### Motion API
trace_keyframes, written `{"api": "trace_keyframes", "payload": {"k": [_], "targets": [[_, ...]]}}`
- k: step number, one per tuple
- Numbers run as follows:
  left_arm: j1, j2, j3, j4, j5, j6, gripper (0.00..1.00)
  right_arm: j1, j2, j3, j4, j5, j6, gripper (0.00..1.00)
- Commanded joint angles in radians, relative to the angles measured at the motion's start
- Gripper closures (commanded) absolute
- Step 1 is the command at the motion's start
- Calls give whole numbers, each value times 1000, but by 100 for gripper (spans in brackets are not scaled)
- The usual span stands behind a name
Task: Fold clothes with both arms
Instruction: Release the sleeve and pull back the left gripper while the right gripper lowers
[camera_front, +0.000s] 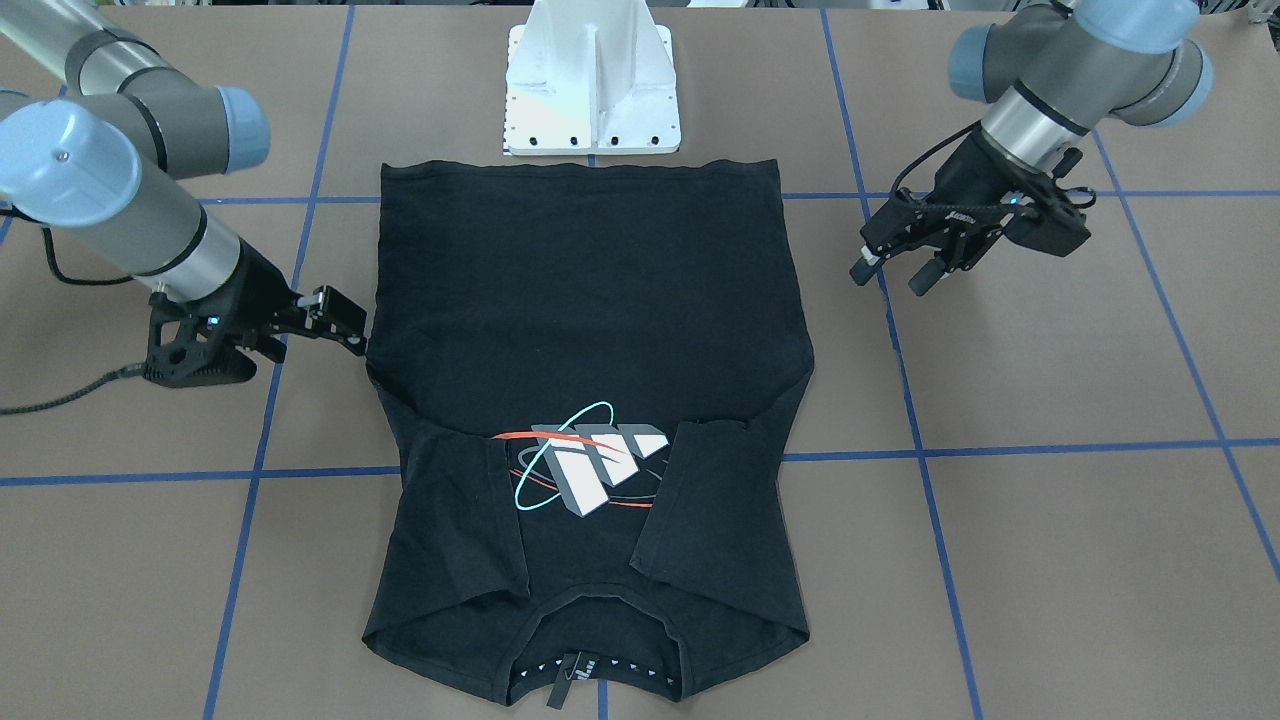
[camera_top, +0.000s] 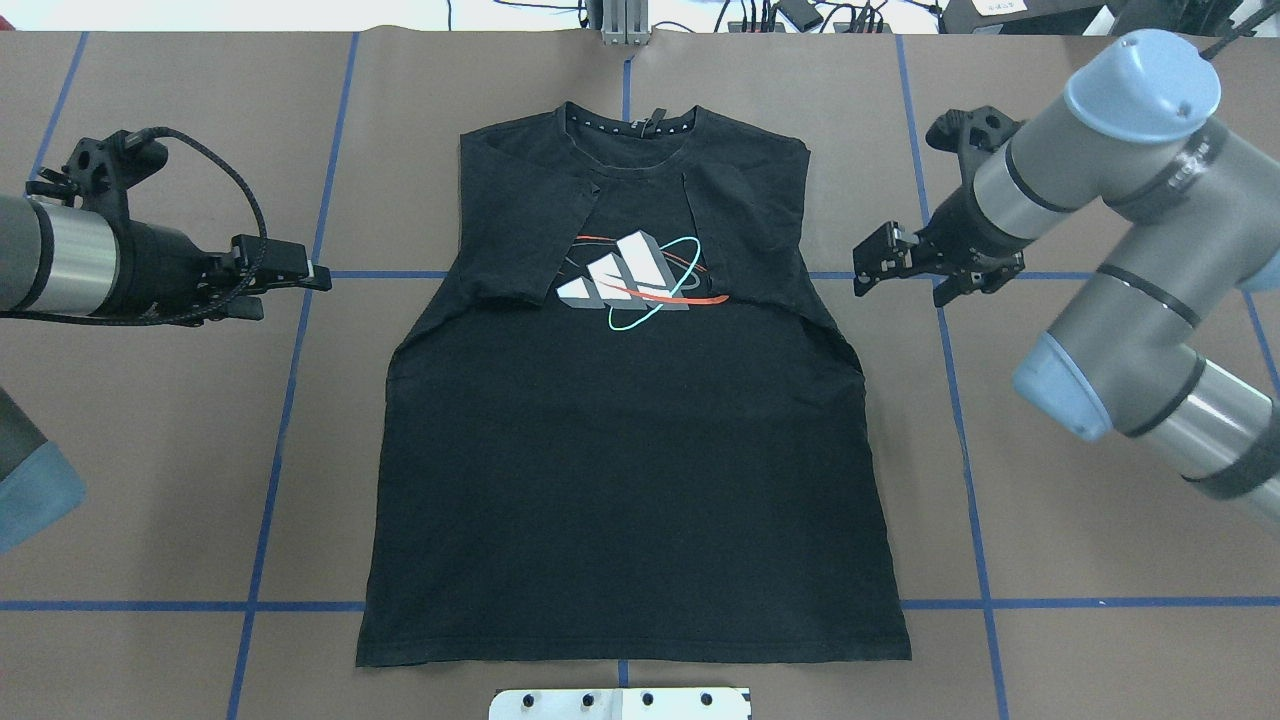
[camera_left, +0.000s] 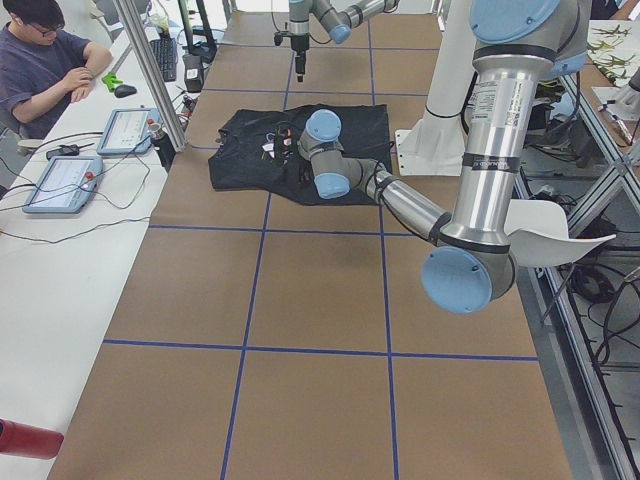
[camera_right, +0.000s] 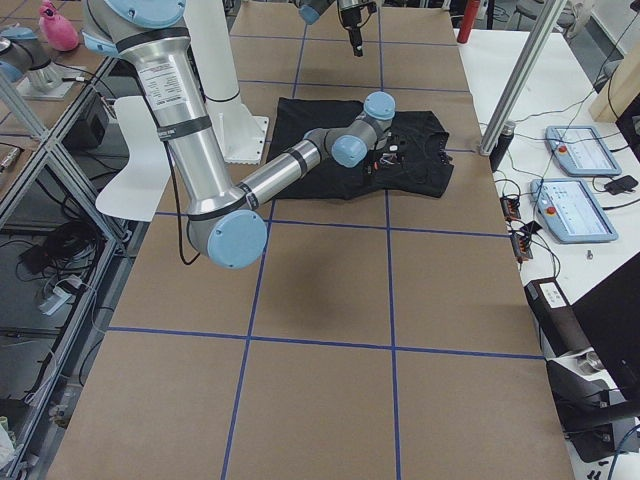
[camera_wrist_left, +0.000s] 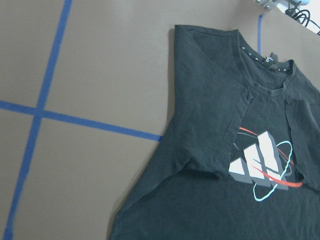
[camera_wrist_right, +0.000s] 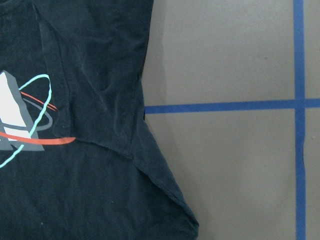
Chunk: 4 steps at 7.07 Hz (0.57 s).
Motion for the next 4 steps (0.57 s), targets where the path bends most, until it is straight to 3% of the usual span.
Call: {"api": "trace_keyframes", "payload": {"k": [1,4], "targets": [[12,25,-22,0,10,1,0,-114,-146,154,-2,-5,78,0],[75,17,-21,0,73,1,0,-305,-246,221,4,-8,128,0]]}}
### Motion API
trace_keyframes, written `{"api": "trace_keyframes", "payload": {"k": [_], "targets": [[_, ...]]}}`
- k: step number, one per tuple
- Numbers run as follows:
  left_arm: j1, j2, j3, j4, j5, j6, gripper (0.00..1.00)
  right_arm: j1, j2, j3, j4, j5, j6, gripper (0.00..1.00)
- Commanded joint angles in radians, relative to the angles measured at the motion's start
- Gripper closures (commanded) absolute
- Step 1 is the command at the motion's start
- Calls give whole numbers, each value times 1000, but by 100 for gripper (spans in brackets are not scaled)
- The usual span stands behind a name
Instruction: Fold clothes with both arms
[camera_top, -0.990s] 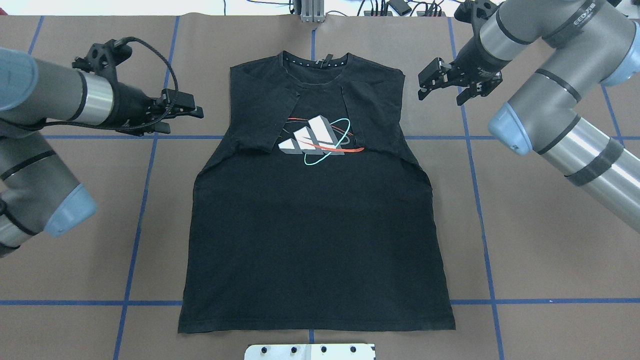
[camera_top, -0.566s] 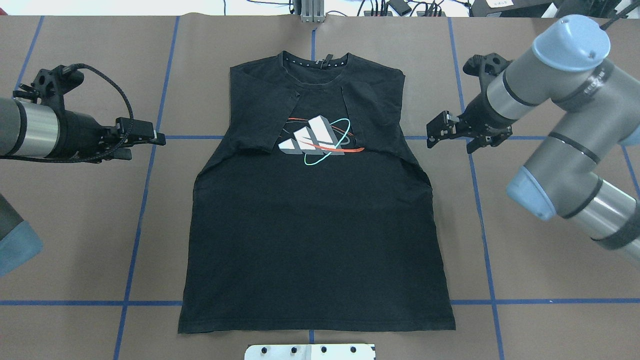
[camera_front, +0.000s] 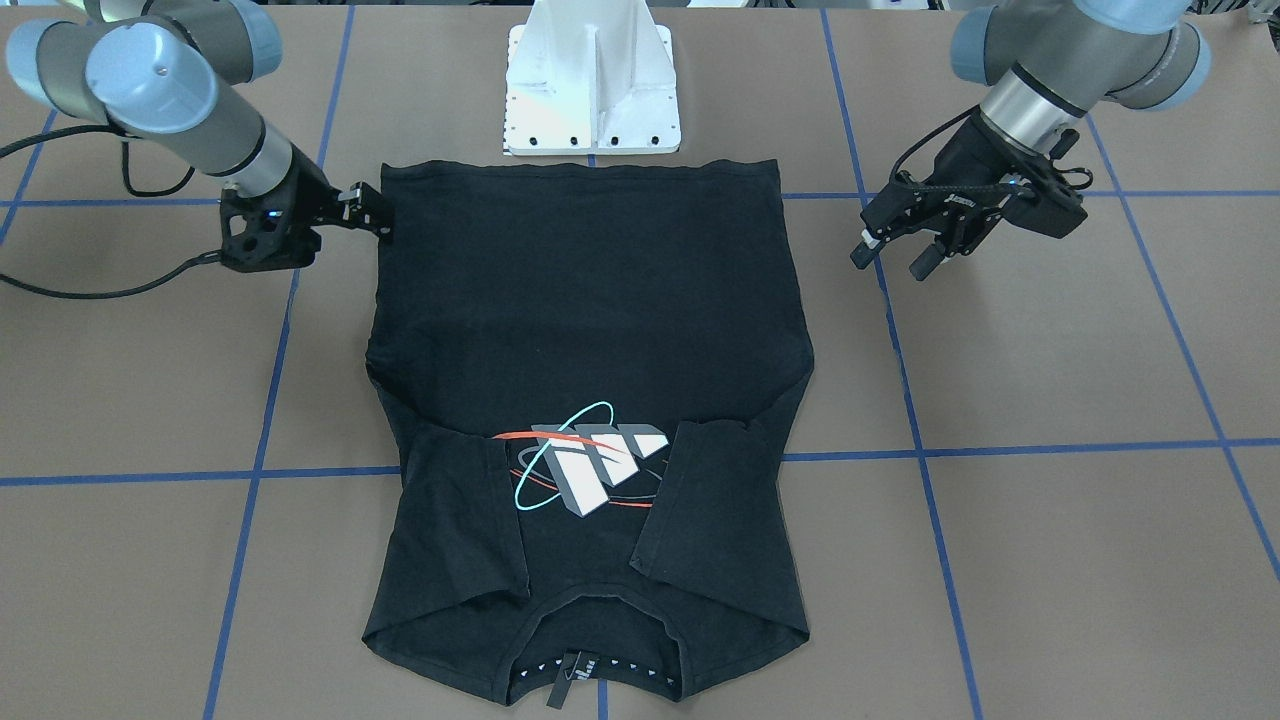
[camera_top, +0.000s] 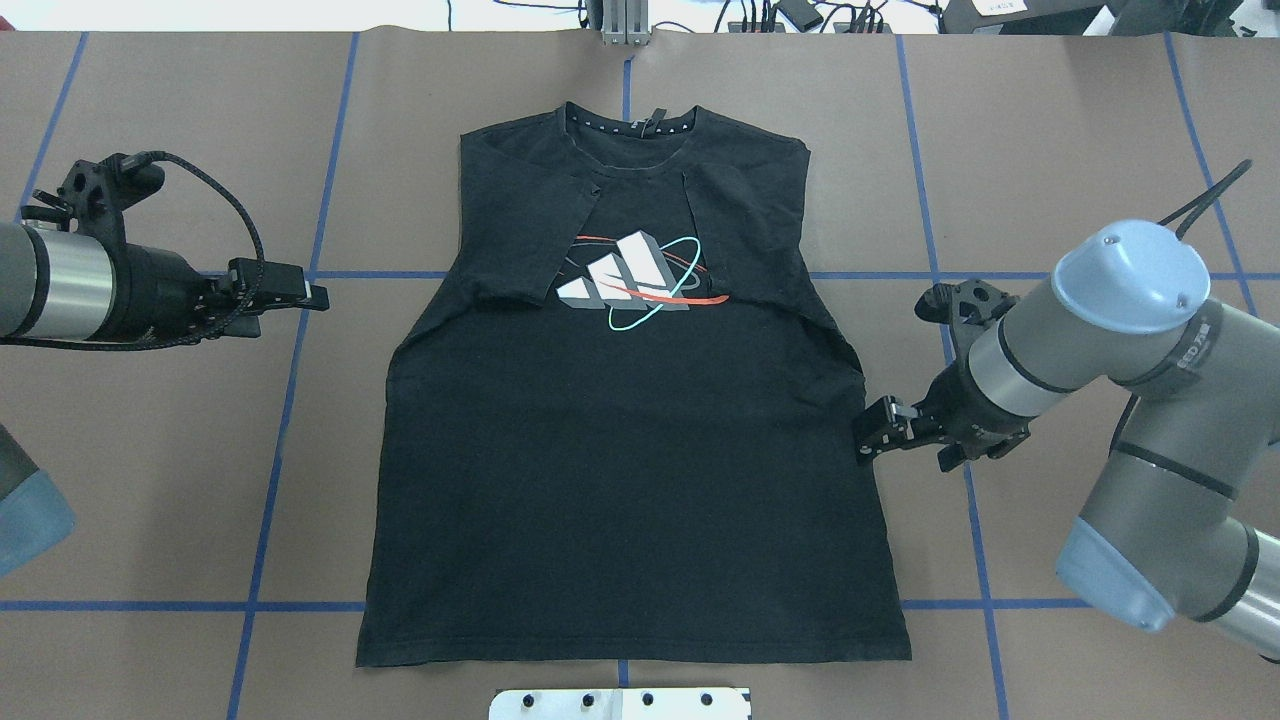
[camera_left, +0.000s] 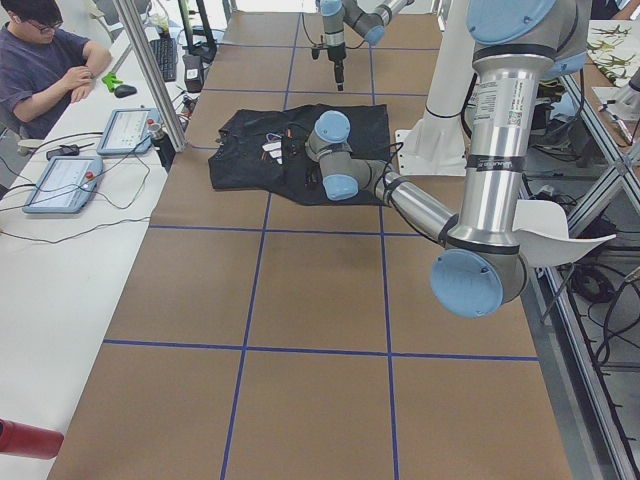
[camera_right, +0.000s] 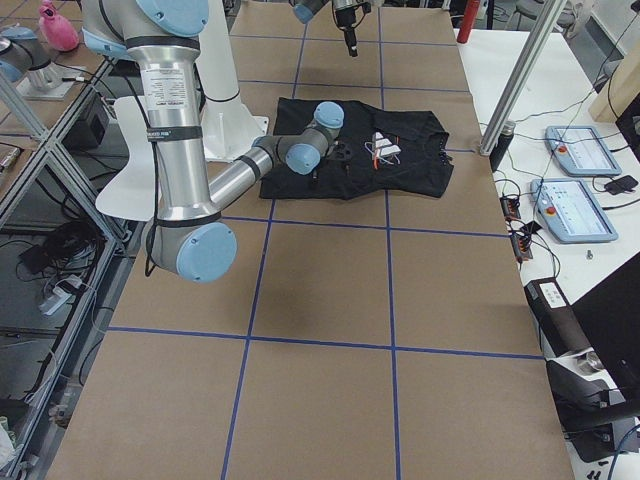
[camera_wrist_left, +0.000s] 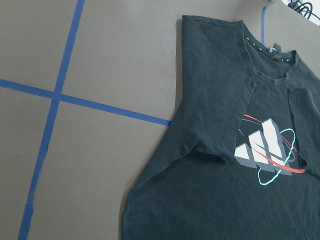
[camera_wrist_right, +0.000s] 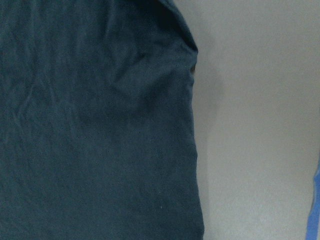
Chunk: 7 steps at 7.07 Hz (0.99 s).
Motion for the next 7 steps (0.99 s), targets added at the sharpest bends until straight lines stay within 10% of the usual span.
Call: {"api": "trace_keyframes", "payload": {"k": [1,7], "targets": [[33,-7,1,0,26,11,0,-139,-86,46,3,0,26,0],[34,-10,-4,2,70,51,0,-270,-74,10,3,3,101,13]]}}
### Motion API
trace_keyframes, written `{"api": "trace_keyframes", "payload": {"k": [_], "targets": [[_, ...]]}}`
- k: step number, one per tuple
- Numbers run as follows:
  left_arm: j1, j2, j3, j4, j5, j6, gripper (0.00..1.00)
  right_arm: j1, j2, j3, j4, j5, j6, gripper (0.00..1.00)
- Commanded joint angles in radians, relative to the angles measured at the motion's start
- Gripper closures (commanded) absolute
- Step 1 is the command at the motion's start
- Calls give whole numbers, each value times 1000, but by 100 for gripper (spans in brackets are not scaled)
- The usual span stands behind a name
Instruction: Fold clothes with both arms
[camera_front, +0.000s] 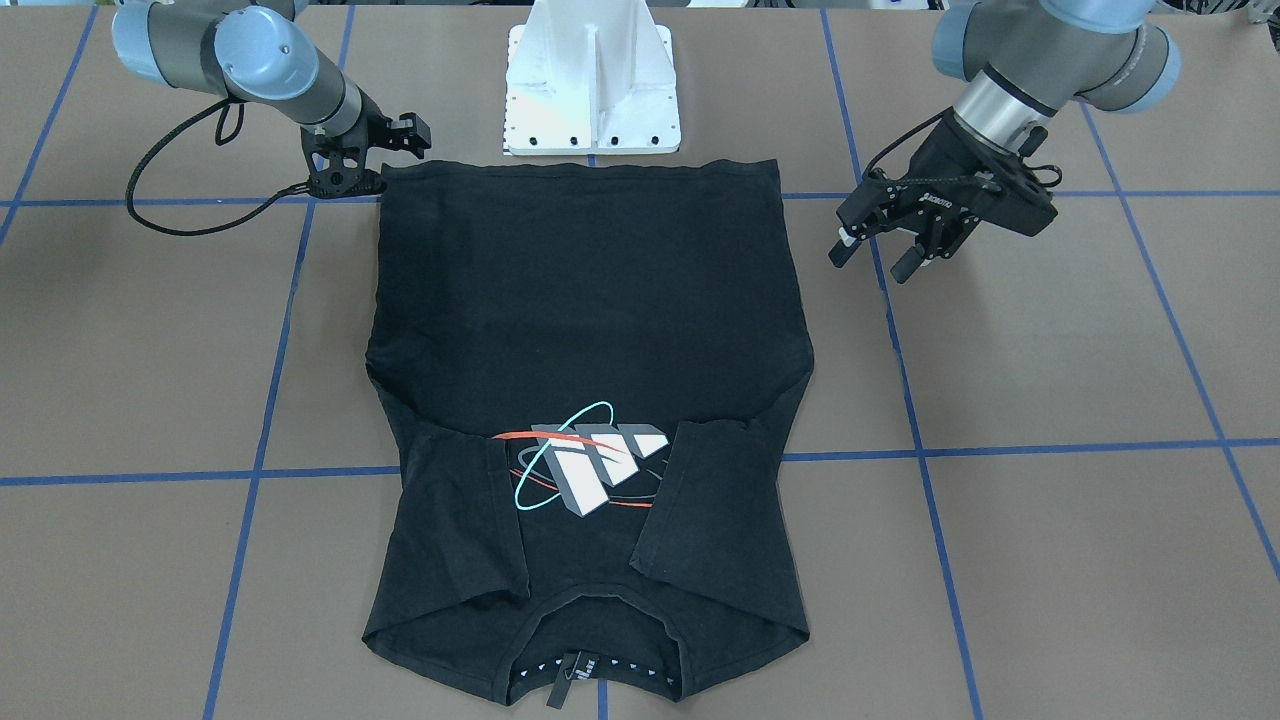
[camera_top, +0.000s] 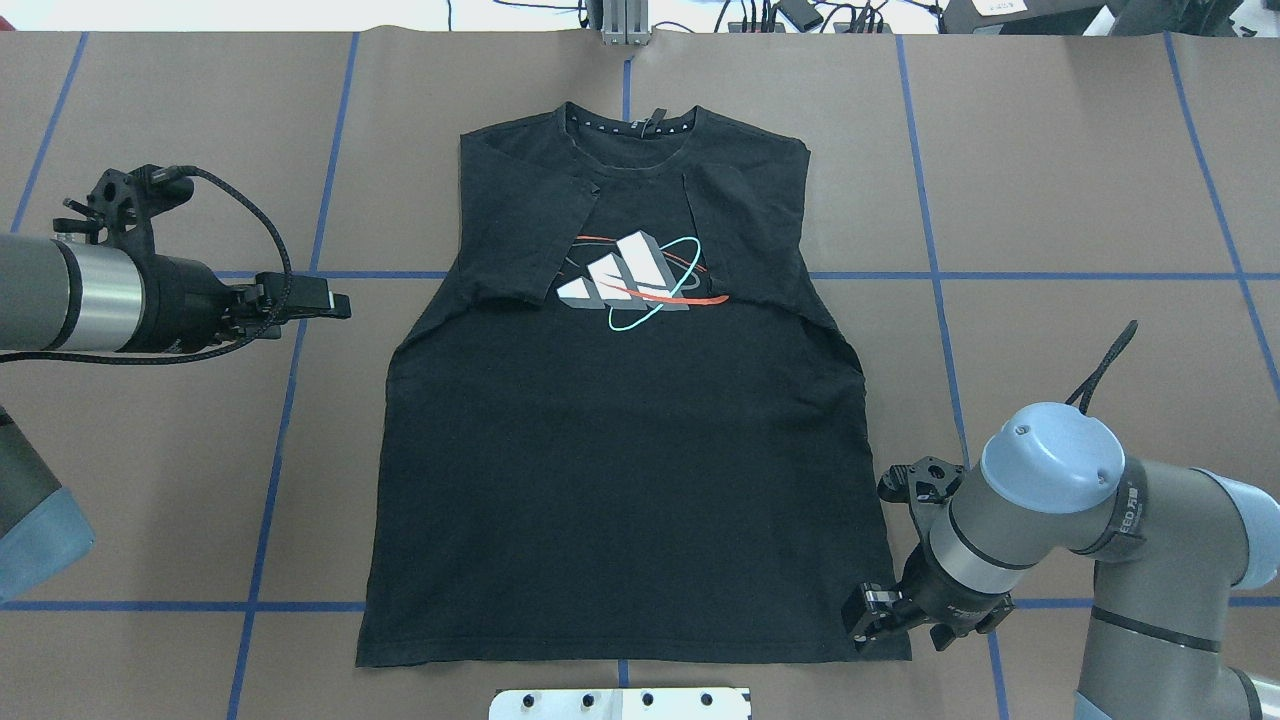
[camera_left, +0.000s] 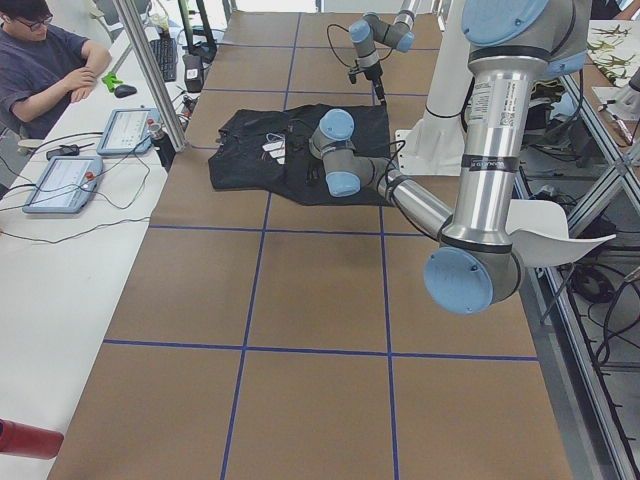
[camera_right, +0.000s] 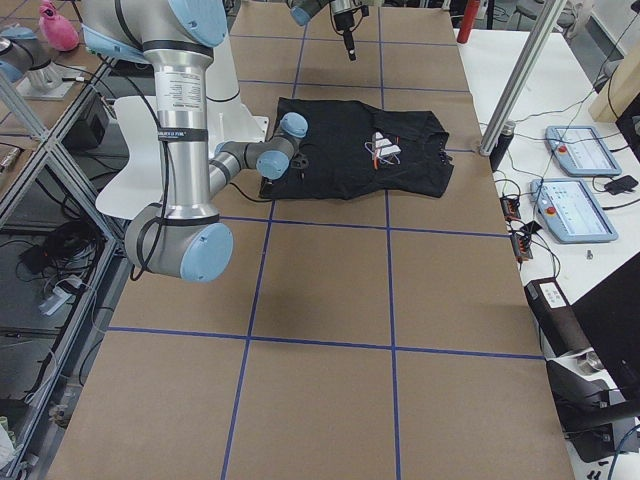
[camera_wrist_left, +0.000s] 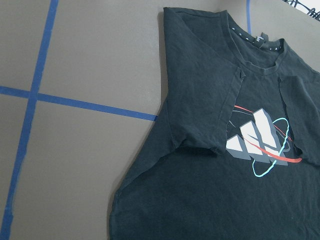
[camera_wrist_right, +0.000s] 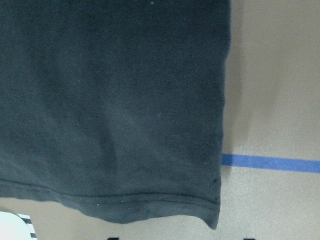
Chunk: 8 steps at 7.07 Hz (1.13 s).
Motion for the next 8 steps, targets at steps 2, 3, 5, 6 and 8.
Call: {"api": "trace_keyframes", "payload": {"k": [2,3,5,6,8], "targets": [[3,3,0,0,14,2,0,-4,-2,-20,0,2,0,17],[3,3,2,0,15,3,0,-4,-2,-26,-3,-2,2,19],[5,6,0,0,44,6,0,-4,-4,-41,-8,-4,2,20],[5,6,2,0,49,8,0,-5,-1,-43,-8,-4,3,23],[6,6,2,0,51,8,0,-2,-2,-49,-9,-4,8,30]]}}
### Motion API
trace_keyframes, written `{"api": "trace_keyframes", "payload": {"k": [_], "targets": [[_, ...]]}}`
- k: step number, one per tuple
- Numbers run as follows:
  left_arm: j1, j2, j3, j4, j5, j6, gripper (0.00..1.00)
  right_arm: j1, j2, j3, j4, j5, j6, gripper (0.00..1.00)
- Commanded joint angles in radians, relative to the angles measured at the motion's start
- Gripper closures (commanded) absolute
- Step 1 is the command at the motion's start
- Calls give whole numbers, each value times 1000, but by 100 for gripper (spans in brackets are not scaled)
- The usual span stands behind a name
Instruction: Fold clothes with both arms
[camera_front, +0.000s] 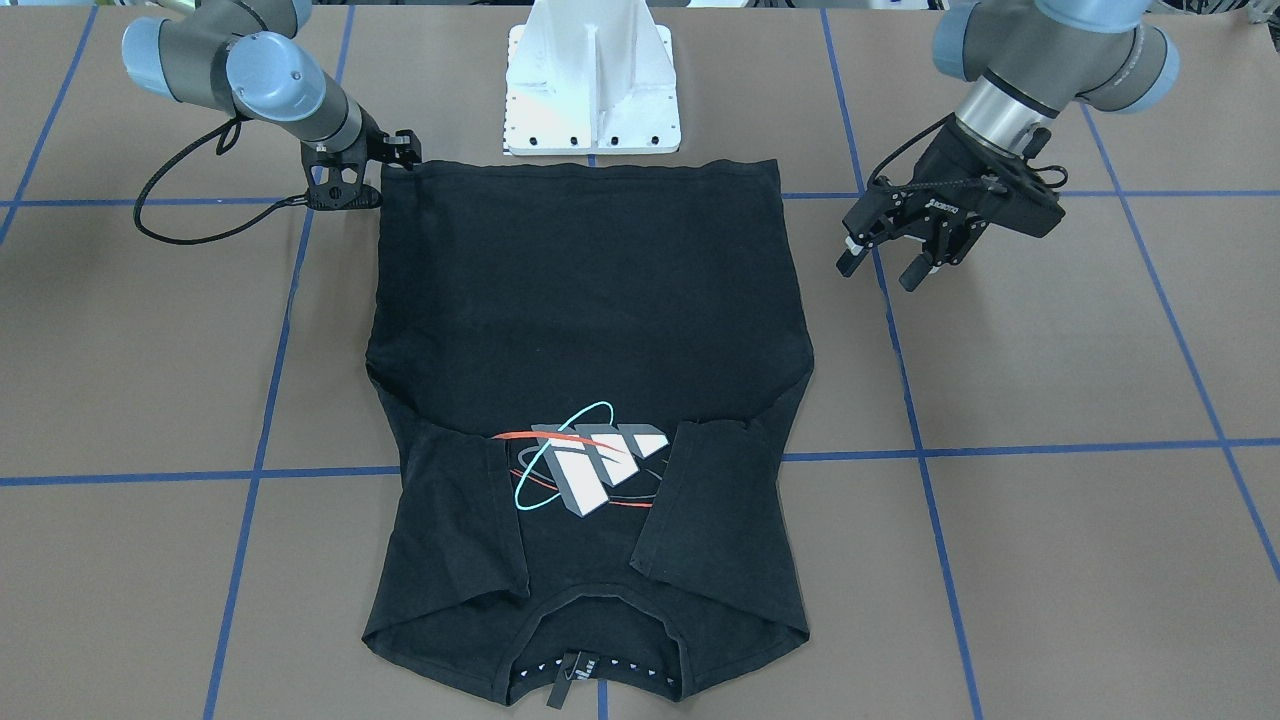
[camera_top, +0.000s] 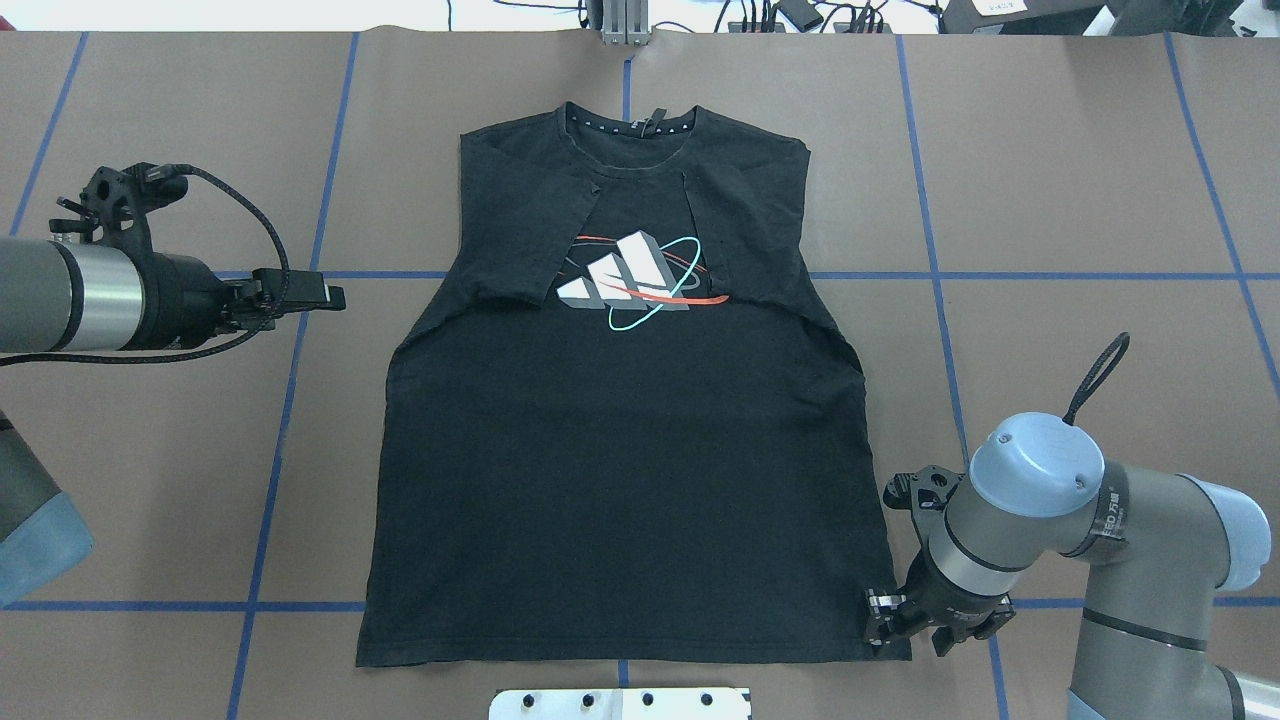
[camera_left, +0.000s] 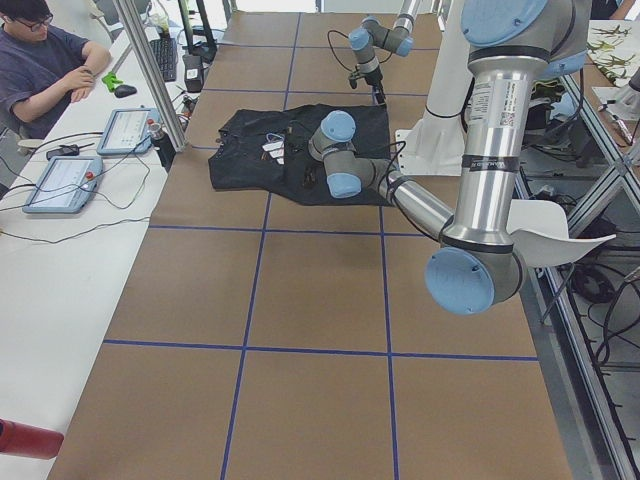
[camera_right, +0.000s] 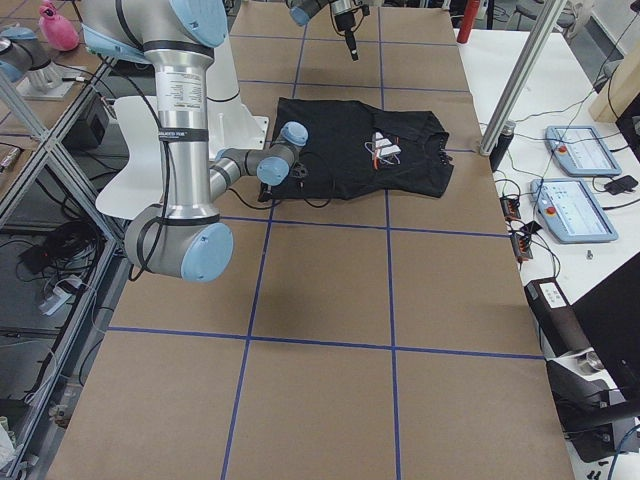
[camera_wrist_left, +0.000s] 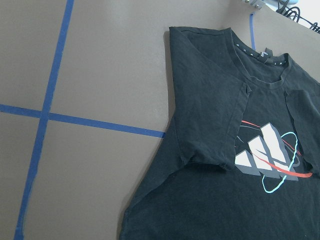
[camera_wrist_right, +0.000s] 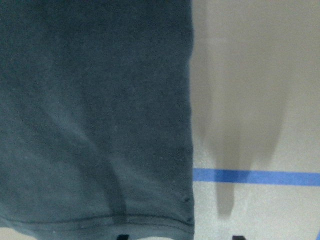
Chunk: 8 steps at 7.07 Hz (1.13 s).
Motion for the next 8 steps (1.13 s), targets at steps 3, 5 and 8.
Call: {"api": "trace_keyframes", "payload": {"k": [3,5,8], "targets": [[1,2,0,0,4,0,0,6,8,-25,-1,0,2,35],[0,2,0,0,4,-1,0,11,11,-23,-1,6,2,43],[0,2,0,0,4,-1,0,9,11,-26,-1,5,2,49]]}}
